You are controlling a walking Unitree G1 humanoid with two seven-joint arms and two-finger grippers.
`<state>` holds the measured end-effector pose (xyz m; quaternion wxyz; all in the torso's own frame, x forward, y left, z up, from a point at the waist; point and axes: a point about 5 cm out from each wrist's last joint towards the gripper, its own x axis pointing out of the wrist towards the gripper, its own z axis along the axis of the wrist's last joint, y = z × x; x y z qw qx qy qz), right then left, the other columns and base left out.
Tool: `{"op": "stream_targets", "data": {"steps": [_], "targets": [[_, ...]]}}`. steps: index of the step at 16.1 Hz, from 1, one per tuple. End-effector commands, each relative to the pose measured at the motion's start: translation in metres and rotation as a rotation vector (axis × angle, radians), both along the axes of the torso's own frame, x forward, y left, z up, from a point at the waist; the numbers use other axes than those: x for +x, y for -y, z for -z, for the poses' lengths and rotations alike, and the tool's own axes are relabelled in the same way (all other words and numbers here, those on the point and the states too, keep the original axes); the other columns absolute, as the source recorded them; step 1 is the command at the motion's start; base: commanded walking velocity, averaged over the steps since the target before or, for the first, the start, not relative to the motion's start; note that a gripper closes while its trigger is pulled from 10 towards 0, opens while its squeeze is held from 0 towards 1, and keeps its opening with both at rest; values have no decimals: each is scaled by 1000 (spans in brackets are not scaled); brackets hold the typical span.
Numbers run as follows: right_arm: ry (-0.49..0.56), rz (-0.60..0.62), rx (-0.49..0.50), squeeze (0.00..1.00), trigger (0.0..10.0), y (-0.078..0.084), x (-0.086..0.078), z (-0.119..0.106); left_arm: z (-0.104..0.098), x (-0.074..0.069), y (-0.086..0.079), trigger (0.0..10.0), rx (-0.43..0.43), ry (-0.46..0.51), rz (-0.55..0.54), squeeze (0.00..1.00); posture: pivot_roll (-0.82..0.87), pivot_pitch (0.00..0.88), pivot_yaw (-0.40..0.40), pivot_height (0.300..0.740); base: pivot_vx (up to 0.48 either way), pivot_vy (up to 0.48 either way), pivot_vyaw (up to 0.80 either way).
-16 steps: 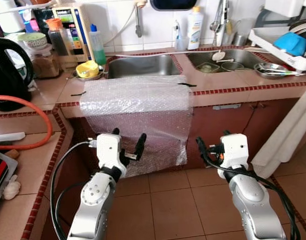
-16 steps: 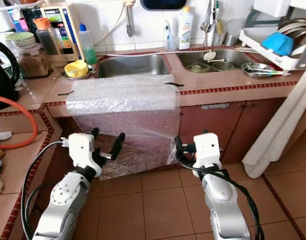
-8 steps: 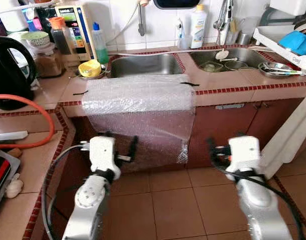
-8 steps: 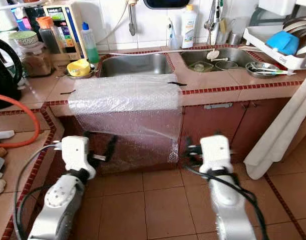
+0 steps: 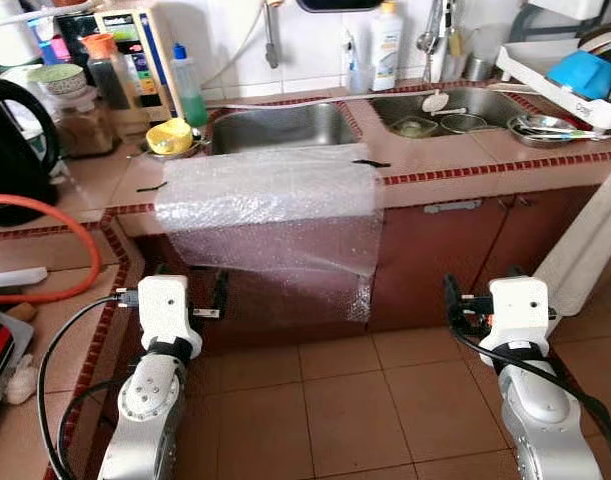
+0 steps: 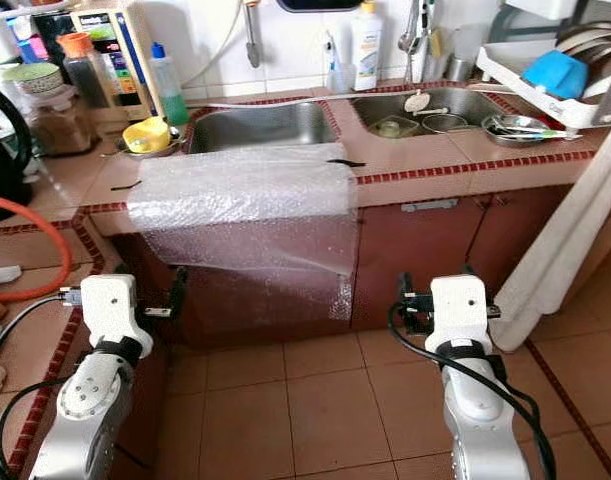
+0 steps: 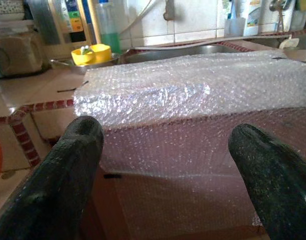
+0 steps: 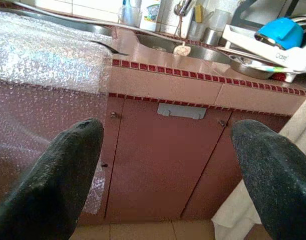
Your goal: Kitchen organization
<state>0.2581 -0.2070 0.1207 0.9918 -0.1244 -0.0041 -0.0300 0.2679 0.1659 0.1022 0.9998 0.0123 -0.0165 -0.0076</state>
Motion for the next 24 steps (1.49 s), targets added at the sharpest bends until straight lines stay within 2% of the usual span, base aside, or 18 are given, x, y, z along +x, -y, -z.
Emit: {"op": "stream_targets", "data": {"steps": [1,3,8,24], "targets": [[34,-15,7,0,10000,-4,2,-10,-5,-1,-4,10000,14,17,-3,0,-261,24,92,740,0,0,0],[38,-23,8,0,10000,-7,2,-10,-3,-3,-1,10000,-27,7,36,0,-262,21,91,740,0,0,0],[43,-46,9,0,10000,-12,5,-11,-5,-4,8,10000,-63,19,77,0,-258,17,87,740,156,0,0],[40,-83,13,0,10000,-21,9,-10,-3,-4,13,10000,-67,10,105,0,-251,19,86,740,338,0,0]]}}
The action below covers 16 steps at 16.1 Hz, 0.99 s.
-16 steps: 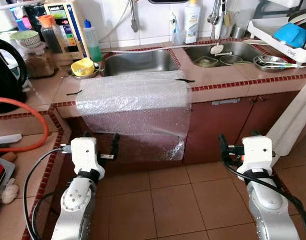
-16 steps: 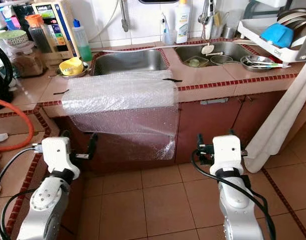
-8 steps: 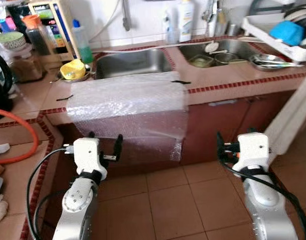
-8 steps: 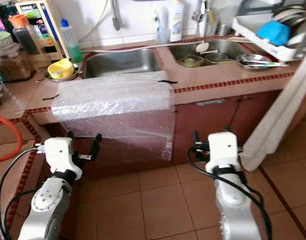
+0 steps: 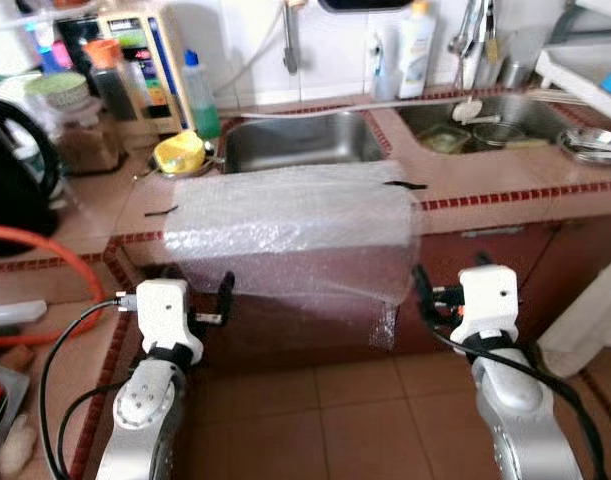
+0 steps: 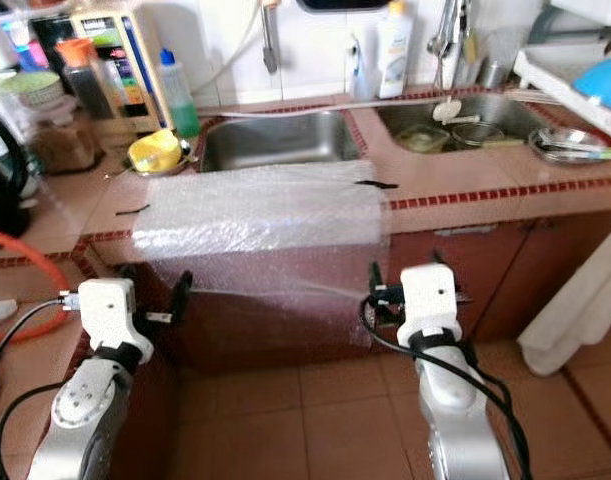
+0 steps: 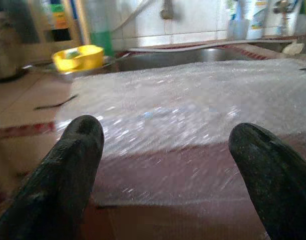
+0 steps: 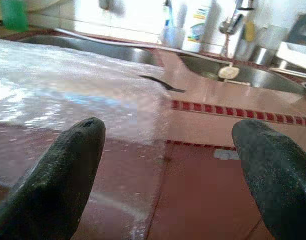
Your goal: Kitchen organization
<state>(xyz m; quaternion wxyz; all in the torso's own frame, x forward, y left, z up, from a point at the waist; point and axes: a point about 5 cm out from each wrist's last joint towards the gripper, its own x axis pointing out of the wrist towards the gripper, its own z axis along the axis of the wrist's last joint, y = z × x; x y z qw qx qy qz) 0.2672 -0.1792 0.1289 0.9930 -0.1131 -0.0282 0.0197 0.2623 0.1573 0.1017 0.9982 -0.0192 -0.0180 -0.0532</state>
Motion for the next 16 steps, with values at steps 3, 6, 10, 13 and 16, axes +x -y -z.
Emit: {"op": "stream_targets", "data": {"steps": [3,6,10,13,16], "targets": [[6,15,-9,0,10000,5,0,-2,-2,2,6,10000,-7,5,18,0,-254,20,85,740,350,0,0],[9,13,-14,0,10000,5,1,-2,-2,2,8,10000,-5,3,31,0,-256,20,83,740,340,0,0],[10,9,-18,0,10000,5,1,-3,-1,2,10,10000,-7,-1,43,0,-255,18,82,740,405,0,0],[8,4,-18,0,10000,4,2,-2,2,1,13,10000,-4,-9,56,0,-254,13,77,740,356,0,0],[10,0,-18,0,10000,3,3,-3,2,1,14,10000,-10,-11,69,0,-254,7,76,740,364,0,0]]}}
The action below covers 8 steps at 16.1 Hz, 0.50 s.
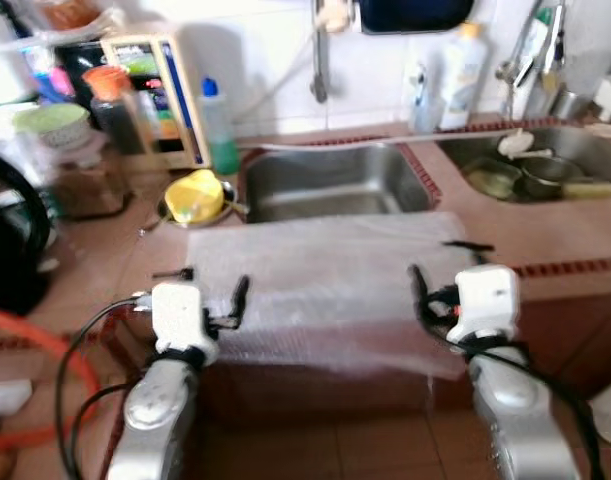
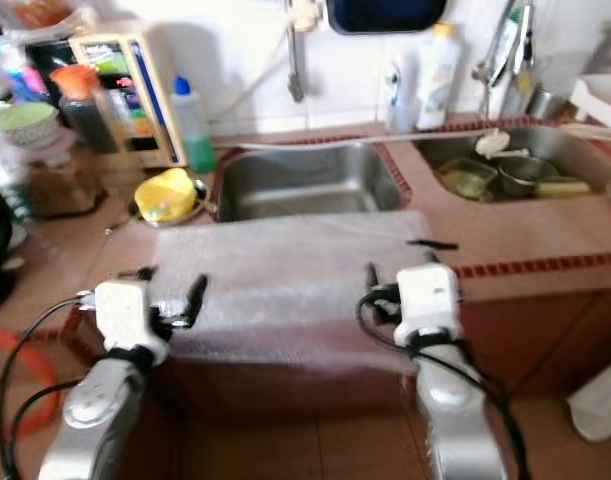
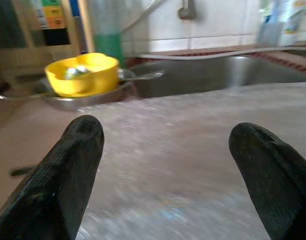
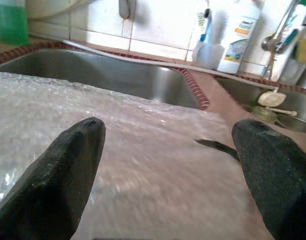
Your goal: Kitchen organization
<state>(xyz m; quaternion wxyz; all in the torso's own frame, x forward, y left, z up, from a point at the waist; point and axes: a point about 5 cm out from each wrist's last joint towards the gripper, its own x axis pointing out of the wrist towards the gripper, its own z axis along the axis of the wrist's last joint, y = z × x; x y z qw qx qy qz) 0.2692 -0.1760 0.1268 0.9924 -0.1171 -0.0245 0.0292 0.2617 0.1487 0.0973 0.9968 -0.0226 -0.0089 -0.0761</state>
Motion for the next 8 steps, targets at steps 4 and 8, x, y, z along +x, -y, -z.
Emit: {"op": "stream_targets", "data": {"steps": [4,8], "targets": [[17,7,-14,0,10000,5,1,-5,-1,2,8,10000,-4,-2,27,0,-259,4,77,740,356,0,-400],[22,4,-20,0,10000,5,1,-5,2,1,13,10000,-33,-17,46,0,-267,3,74,740,0,0,0]]}}
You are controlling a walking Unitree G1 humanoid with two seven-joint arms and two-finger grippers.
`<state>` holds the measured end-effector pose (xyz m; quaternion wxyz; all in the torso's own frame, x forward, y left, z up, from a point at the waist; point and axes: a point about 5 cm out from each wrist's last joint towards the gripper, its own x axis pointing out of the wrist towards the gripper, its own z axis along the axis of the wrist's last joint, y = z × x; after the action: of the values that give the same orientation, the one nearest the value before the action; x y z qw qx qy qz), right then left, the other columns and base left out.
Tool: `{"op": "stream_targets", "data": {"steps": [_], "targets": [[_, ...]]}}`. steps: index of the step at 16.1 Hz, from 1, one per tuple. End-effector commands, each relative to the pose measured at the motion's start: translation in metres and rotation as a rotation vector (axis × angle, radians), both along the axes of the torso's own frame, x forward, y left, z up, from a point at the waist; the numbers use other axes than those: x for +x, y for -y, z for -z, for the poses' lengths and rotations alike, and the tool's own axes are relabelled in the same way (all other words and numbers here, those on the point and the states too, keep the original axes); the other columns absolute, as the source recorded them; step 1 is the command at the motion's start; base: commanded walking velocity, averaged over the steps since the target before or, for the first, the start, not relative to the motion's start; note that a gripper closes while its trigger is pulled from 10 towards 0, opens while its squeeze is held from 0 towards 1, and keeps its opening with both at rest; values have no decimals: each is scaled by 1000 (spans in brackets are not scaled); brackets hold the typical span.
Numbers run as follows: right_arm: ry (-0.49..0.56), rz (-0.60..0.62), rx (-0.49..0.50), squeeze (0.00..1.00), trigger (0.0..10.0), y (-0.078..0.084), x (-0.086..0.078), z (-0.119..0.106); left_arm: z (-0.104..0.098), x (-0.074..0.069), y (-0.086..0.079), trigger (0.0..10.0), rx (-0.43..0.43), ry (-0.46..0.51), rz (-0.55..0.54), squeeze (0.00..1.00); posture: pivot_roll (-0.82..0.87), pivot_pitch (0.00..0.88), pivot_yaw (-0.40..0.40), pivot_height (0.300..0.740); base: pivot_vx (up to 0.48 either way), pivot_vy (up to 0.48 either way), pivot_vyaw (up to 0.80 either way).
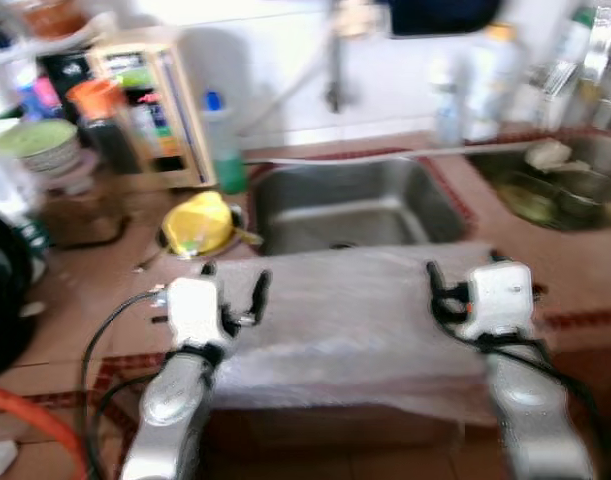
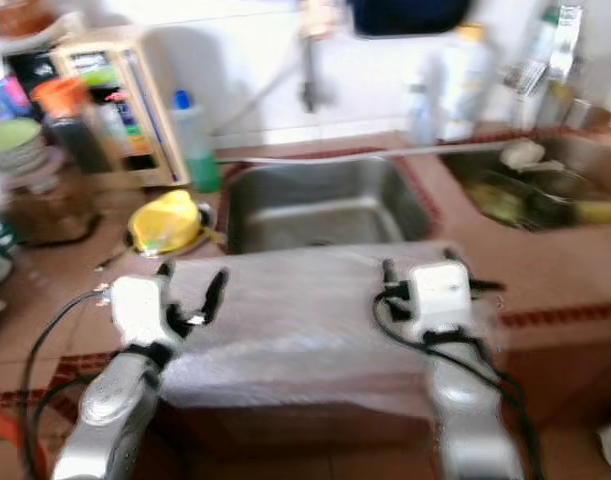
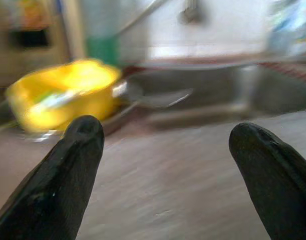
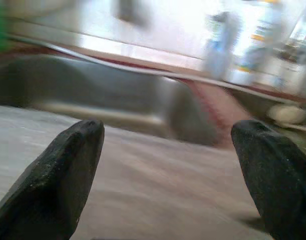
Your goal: Kitchen organization
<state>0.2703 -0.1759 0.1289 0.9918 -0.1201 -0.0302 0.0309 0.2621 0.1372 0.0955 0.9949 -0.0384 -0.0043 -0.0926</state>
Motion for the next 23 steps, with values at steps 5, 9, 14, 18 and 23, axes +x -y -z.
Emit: {"op": "stream_targets", "data": {"steps": [5,9,14,18,23], "targets": [[10,6,-17,0,10000,4,0,-3,3,-1,3,10000,0,-25,11,0,-266,3,74,740,0,0,0],[13,-4,-17,0,10000,2,0,-3,0,3,5,10000,-21,-15,9,0,-265,7,74,740,0,0,0],[12,1,-15,0,10000,2,-1,-2,-2,4,9,10000,-21,-12,39,0,-273,11,82,740,0,0,0],[9,2,-15,0,10000,1,-1,-1,-2,4,10,10000,-10,-12,50,0,-272,12,84,740,0,0,0],[6,-4,-15,0,10000,1,0,0,-1,3,8,10000,-11,-19,44,0,-262,7,83,740,0,-460,0]]}}
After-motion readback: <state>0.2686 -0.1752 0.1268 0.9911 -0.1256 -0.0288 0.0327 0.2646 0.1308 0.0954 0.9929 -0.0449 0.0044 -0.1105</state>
